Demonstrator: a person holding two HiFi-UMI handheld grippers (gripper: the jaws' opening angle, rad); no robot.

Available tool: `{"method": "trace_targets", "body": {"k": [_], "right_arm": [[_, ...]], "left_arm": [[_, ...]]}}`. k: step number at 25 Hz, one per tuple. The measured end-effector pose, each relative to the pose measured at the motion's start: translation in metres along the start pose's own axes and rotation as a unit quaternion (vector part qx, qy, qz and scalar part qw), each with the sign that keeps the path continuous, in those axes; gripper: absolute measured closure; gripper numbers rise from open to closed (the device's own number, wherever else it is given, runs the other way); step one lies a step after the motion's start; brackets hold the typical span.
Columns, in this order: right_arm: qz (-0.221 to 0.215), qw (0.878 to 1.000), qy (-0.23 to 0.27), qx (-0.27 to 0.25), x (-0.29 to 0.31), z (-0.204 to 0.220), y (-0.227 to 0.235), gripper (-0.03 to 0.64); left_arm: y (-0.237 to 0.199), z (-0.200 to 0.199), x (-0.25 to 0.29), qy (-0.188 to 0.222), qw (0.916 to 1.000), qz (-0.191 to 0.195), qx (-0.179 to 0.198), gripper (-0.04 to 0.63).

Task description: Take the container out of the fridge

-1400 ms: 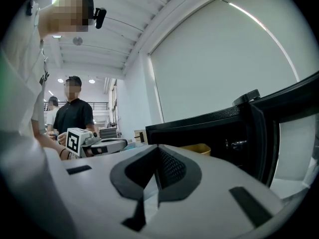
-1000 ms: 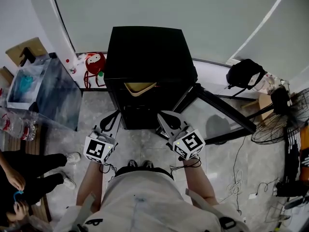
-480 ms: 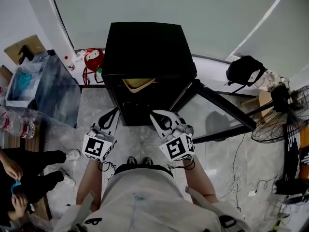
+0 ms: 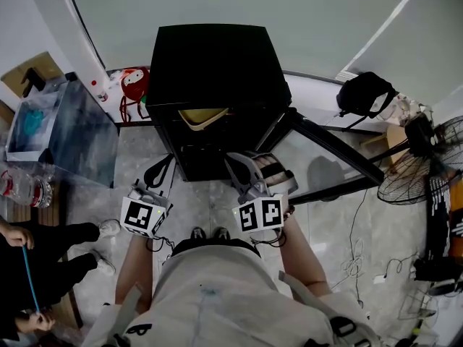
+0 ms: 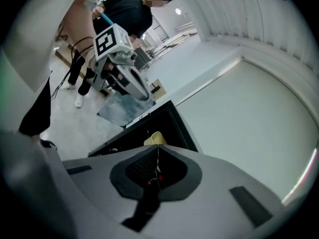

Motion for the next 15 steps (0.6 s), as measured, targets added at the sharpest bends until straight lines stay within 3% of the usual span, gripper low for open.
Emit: {"method": "trace_targets", "body": {"k": [5,15], "right_arm": [[0.012,0.986,-0.068,-0.15,0.008,0.01,-0.014,0.601],[-0.006,0.988,-0.072,-0.14,0.007,0.018,-0.02,0.6]], "left_arm": [[0.002,0.0,0.0,0.002,1.0,0.0,0.003,0.589],[0.003,-0.003,-0.006,0.003,0.9999,-0.009,0.002,0.589]]}}
Point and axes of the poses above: the fingertips, and each gripper's own axes: x forward along the fingers, y to its right, z out of its underside, the point moved 7 cm from there along -x, backward along the fingers, and after that the axes turned 8 degrees about -x, right-handed, at the moved point
